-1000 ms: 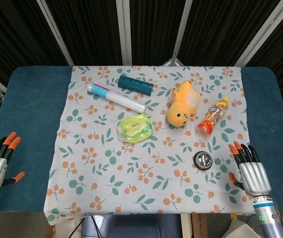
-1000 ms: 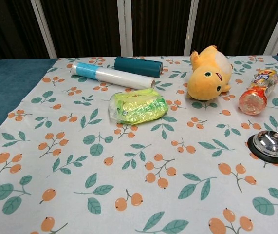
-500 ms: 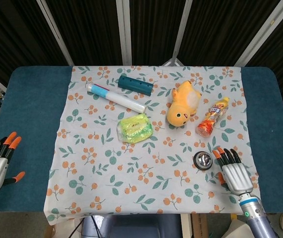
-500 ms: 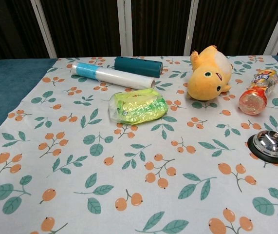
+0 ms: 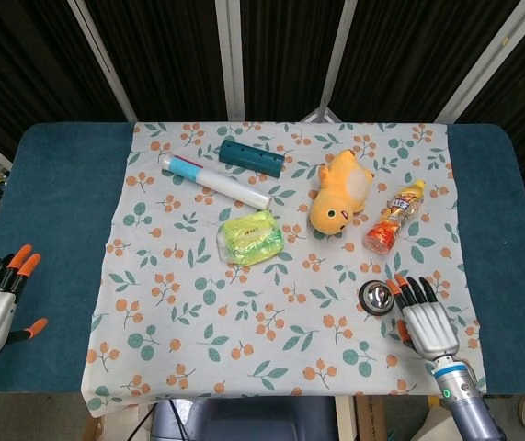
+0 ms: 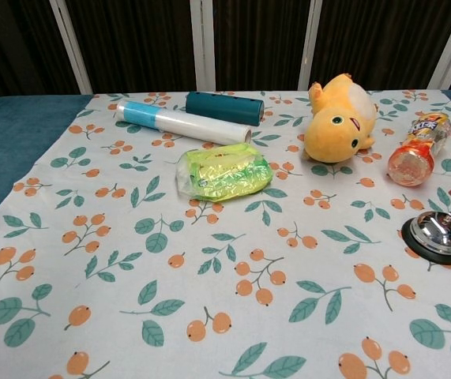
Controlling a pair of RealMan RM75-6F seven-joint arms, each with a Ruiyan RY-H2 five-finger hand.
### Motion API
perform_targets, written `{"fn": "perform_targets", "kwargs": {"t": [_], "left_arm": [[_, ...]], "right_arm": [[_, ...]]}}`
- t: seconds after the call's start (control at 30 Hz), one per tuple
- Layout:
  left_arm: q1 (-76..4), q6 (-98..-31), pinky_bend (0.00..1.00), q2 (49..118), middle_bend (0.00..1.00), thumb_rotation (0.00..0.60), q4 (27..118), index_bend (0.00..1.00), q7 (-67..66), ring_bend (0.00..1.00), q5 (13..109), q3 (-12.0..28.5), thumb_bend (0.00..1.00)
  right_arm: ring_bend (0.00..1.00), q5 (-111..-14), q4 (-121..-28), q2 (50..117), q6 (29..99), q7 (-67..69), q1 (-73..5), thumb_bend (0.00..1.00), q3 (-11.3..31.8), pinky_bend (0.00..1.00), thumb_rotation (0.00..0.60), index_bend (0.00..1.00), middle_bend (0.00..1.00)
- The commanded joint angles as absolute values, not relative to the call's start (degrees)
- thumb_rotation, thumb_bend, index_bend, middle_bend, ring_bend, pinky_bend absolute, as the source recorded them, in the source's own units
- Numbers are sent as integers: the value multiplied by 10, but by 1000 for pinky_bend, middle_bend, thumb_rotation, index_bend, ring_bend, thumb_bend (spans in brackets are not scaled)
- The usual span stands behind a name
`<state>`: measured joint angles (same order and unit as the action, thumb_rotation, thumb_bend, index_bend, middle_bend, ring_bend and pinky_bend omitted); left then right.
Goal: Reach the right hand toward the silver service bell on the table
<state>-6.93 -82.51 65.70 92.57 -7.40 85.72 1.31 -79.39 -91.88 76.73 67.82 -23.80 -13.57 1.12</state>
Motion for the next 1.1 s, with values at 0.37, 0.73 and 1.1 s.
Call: {"fn": "perform_targets", "kwargs": {"t": [0.37, 0.73, 1.1], "left_arm": [[-69, -826, 0, 656, 0, 600, 926, 0, -73, 0, 858, 13, 0], [-69, -826, 0, 656, 0, 600, 926, 0, -71, 0, 858, 13, 0], [-68, -828, 0, 656, 0, 600, 924, 0, -69, 0, 858, 13, 0]], "right_arm": [[0, -794, -903, 776, 665, -263, -138, 606, -10, 0, 600, 0, 0], [0, -778, -897, 785, 661, -308, -138, 606, -19, 0, 600, 0, 0], [0, -794, -916, 771, 712, -251, -134, 607, 11, 0, 600, 0, 0]]}}
